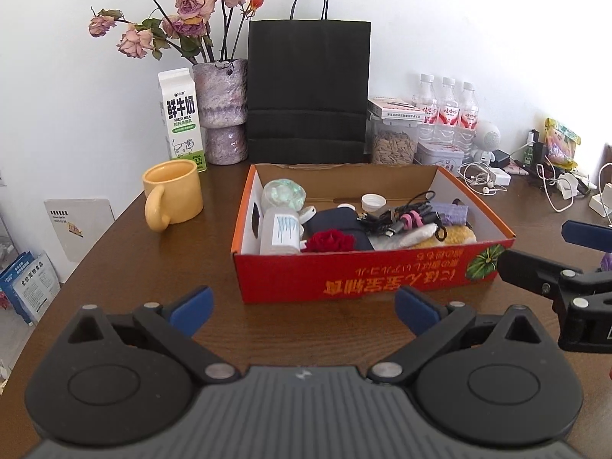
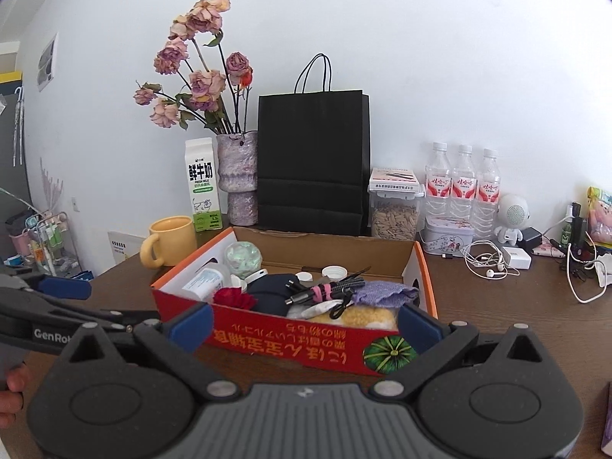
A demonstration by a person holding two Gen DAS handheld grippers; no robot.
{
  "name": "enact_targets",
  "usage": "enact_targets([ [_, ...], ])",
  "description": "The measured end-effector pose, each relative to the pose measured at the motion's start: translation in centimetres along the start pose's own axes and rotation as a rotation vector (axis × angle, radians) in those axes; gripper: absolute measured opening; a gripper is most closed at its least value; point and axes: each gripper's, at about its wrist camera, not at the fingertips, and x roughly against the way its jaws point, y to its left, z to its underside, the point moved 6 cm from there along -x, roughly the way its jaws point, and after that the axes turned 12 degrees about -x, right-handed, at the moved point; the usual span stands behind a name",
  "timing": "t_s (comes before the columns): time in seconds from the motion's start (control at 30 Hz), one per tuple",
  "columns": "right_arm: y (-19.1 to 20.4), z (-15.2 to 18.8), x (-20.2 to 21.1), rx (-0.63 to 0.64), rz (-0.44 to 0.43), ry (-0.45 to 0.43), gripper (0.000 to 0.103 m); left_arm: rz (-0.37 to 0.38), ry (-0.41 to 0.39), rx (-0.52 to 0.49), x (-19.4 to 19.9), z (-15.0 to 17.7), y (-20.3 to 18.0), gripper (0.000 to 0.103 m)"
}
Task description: Organize objects
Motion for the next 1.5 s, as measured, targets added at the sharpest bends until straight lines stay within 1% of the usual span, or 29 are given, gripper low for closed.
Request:
enact_targets([
  [0.2, 0.8, 1.9, 3.7, -0.005, 0.007, 0.003, 0.103, 0.009, 0.002, -0.009, 2.9, 2.0, -0.7, 0.103],
  [0.4, 0.7, 2.8, 5.3, -0.017, 0.016, 0.009, 0.103, 0.013, -0.003, -0.008, 4.1, 2.6, -0.9, 0.103],
  [1.5, 0.5, 2.8, 5.1, -0.021, 0.017, 0.012, 0.103, 0.014, -0.006, -0.008, 4.2, 2.6, -1.0, 0.103],
])
